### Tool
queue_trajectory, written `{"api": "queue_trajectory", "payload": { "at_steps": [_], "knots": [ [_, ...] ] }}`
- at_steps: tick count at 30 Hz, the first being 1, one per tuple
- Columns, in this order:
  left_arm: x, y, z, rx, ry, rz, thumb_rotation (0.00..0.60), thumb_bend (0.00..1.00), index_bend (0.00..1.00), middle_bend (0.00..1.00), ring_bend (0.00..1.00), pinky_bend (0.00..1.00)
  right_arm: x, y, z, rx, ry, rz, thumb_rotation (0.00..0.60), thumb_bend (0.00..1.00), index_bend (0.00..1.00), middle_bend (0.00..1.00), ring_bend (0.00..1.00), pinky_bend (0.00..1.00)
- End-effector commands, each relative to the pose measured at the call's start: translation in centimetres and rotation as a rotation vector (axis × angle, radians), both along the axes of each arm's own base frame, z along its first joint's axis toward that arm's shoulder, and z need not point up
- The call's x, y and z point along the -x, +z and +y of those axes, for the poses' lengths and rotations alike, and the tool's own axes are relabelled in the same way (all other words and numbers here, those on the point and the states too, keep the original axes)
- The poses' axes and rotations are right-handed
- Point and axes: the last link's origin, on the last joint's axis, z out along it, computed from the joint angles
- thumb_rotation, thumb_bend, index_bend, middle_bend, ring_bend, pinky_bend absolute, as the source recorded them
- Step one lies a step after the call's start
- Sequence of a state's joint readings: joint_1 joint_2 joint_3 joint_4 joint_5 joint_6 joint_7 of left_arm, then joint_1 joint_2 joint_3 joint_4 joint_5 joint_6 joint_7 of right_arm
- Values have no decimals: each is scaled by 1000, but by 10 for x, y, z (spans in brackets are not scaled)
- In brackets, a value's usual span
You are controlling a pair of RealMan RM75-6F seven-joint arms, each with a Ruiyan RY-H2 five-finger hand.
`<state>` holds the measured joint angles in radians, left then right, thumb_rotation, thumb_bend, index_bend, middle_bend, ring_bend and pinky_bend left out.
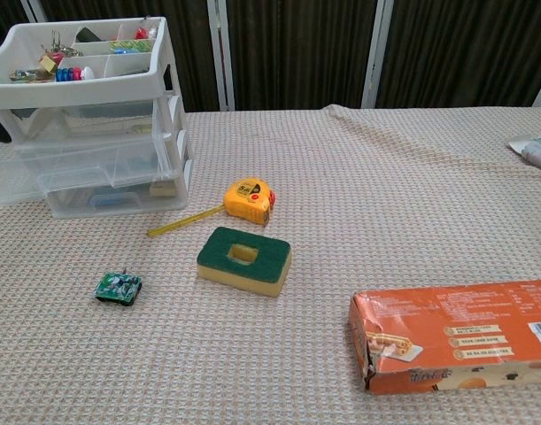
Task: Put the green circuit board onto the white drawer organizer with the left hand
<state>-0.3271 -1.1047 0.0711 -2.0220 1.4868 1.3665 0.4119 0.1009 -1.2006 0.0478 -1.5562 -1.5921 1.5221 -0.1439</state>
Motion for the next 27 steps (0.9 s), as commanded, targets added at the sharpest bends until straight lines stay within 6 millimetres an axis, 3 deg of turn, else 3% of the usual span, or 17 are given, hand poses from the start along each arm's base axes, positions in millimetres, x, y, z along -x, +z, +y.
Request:
{"api": "queue_trajectory", "payload": {
  "at_steps": [1,4,12,19,27],
  "knots": [
    [2,-15,-1,40,-22,57,600,142,373,928,862,681,0,0,0,1,0,0,600,9,100,0,0,0],
    [4,-35,5,81,-15,96,600,152,400,992,919,735,0,0,0,0,-2,-2,600,9,101,0,0,0],
    [4,-72,30,131,8,214,600,176,411,1000,954,765,0,1,-1,-2,-3,-6,600,9,101,0,0,0],
    [0,-94,48,162,43,259,600,283,368,1000,954,765,0,1,-1,-4,-4,-8,600,8,103,0,0,0],
    [-13,-119,54,191,22,317,600,287,361,1000,954,765,1,1,-1,-4,-3,-10,600,9,103,0,0,0]
  ]
}}
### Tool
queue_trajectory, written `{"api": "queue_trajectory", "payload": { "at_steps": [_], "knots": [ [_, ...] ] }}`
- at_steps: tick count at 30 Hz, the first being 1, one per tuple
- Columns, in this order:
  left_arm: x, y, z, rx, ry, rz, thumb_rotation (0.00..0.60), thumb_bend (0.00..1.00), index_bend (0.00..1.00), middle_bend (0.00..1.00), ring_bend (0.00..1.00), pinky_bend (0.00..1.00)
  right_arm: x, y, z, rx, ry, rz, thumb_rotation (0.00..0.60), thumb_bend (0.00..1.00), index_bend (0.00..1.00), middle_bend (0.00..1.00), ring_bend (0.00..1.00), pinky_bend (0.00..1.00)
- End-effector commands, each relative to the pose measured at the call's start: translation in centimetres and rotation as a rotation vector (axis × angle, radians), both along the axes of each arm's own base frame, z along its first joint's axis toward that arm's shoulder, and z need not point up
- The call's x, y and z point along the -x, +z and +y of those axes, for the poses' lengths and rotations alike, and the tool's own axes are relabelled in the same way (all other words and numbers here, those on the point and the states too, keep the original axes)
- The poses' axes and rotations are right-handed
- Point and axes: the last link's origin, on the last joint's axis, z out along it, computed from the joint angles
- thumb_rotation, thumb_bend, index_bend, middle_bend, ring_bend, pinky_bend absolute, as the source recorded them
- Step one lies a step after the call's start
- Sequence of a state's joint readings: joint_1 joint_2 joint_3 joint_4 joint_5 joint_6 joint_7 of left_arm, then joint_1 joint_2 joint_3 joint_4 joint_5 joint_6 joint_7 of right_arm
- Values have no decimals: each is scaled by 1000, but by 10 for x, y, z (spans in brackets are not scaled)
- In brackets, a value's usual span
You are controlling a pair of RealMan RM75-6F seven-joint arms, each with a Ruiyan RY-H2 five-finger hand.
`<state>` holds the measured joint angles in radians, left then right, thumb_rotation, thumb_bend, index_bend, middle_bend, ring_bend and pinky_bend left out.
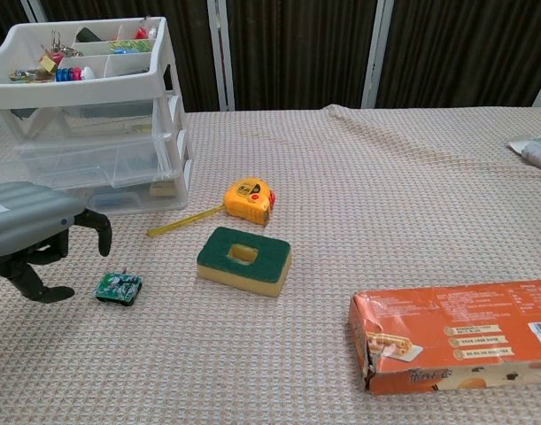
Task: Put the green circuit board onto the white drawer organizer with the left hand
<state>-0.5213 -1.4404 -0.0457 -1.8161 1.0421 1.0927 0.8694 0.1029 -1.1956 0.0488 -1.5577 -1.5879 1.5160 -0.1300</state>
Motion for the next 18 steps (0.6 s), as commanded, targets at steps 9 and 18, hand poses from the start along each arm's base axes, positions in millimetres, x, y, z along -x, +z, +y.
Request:
{"api": "queue_trajectory", "payload": {
  "at_steps": [9,18],
  "knots": [
    [-8,-24,7,6,9,26,600,288,360,1000,954,765,0,0,0,0,3,-2,600,8,103,0,0,0],
    [-12,-35,9,9,-9,26,600,287,353,1000,954,765,0,0,0,0,3,-3,600,10,103,0,0,0]
  ]
}}
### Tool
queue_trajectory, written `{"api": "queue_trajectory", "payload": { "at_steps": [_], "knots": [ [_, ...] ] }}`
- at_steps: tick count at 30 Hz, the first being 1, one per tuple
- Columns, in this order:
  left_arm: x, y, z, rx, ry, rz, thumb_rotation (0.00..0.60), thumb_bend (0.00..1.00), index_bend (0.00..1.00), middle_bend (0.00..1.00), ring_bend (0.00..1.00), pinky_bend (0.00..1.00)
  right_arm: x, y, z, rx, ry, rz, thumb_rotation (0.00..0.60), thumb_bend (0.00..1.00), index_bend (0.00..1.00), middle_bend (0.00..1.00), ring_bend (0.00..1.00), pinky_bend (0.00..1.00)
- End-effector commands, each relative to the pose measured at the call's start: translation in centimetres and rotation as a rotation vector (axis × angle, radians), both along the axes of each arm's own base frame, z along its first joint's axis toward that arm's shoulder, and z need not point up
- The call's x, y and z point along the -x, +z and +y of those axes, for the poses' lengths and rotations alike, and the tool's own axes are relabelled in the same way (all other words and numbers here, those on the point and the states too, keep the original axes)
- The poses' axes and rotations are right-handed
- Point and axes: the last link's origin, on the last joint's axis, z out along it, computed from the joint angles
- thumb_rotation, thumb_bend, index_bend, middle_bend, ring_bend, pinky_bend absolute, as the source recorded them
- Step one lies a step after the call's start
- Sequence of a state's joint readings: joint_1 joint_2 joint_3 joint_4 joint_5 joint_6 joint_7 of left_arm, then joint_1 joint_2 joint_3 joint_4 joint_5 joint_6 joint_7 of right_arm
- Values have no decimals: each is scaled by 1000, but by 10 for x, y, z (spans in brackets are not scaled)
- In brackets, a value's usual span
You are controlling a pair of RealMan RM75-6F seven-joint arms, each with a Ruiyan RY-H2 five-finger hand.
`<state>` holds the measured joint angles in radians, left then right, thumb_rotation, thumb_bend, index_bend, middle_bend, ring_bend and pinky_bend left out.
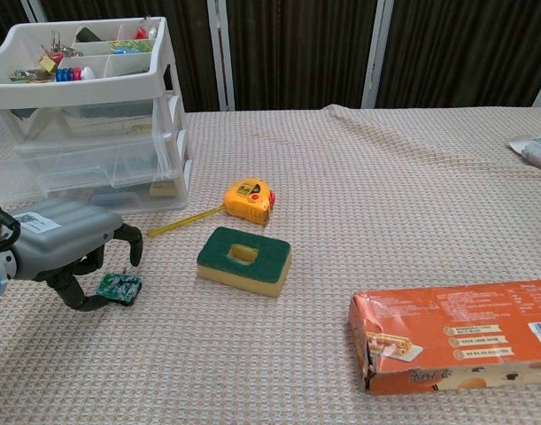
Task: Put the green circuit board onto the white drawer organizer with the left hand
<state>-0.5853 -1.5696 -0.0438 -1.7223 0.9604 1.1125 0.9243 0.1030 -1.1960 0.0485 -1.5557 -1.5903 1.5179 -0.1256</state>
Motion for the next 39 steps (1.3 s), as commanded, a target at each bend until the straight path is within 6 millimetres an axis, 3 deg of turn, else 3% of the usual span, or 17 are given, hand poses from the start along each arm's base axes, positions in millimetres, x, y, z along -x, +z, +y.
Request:
{"api": "queue_trajectory", "payload": {
  "at_steps": [1,9,11,16,18,28,39],
  "knots": [
    [-1,-3,0,3,-6,5,600,287,353,1000,954,765,0,0,0,0,-1,0,600,10,103,0,0,0],
    [1,-10,-3,17,-6,28,600,295,425,1000,954,765,0,0,0,1,-1,-1,600,10,103,0,0,0],
    [1,-12,-3,18,-5,29,600,347,468,1000,954,766,0,0,0,1,0,-1,600,10,103,0,0,0],
    [1,-13,-6,23,-7,28,600,596,592,1000,954,765,0,0,0,1,-1,-2,600,8,103,0,0,0],
    [0,-13,-7,25,-8,21,600,627,618,1000,954,765,0,0,0,1,-2,-2,600,8,103,0,0,0],
    [-9,1,-14,25,-63,-33,600,634,641,1000,954,765,0,0,0,2,1,0,600,8,103,0,0,0],
    [-35,21,-21,11,-190,-73,600,632,640,1000,954,766,0,0,0,3,5,0,600,9,103,0,0,0]
  ]
}}
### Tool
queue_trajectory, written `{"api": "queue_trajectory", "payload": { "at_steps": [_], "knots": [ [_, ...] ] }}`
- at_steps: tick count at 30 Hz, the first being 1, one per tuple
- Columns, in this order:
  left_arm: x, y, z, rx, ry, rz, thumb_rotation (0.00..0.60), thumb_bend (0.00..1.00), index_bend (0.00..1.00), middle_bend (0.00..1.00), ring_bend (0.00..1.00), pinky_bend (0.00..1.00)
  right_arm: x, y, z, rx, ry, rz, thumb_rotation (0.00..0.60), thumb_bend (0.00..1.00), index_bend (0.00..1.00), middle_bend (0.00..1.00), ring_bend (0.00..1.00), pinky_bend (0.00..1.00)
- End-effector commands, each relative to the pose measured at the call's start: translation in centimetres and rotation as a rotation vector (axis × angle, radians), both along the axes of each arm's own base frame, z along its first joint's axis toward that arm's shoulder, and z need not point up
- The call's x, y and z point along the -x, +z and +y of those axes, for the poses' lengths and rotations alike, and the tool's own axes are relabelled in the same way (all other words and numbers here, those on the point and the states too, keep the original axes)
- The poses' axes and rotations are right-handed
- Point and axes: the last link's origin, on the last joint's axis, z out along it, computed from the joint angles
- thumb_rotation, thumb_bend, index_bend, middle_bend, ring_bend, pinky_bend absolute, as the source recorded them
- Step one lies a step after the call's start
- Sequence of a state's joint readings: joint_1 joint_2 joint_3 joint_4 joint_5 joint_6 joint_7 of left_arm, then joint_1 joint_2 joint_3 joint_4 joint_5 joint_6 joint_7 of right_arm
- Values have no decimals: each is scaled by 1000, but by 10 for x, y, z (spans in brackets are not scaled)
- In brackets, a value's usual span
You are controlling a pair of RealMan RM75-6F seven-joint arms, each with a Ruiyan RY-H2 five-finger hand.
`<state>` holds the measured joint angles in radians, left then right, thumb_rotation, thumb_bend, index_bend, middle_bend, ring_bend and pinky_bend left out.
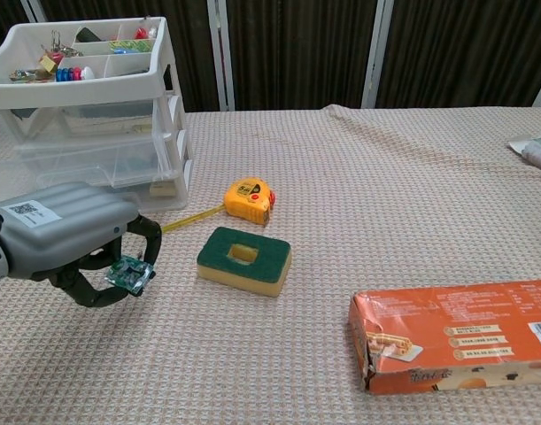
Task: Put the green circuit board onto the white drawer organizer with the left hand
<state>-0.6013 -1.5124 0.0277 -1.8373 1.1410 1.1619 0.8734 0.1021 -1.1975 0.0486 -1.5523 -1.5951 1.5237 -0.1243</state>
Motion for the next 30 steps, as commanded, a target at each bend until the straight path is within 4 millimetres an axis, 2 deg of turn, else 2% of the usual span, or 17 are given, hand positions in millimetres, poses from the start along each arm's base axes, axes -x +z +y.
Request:
{"api": "queue_trajectory", "payload": {
  "at_steps": [1,9,20,25,30],
  "knots": [
    [-8,7,0,-16,-38,-8,600,631,641,1000,954,765,0,0,0,-1,-1,0,600,9,103,0,0,0],
    [-32,37,7,-89,-109,-53,600,633,641,1000,954,765,0,0,0,-2,0,0,600,10,103,0,0,0],
    [-66,90,37,-204,-145,-117,600,633,641,1000,954,765,1,-1,0,-5,-4,2,600,11,103,0,0,0],
    [-69,105,48,-239,-128,-121,600,632,641,1000,954,764,0,0,0,-4,-4,2,600,10,103,0,0,0],
    [-55,114,63,-260,-70,-67,600,633,643,1000,954,763,0,-1,0,-7,-5,1,600,10,103,0,0,0]
  ]
}}
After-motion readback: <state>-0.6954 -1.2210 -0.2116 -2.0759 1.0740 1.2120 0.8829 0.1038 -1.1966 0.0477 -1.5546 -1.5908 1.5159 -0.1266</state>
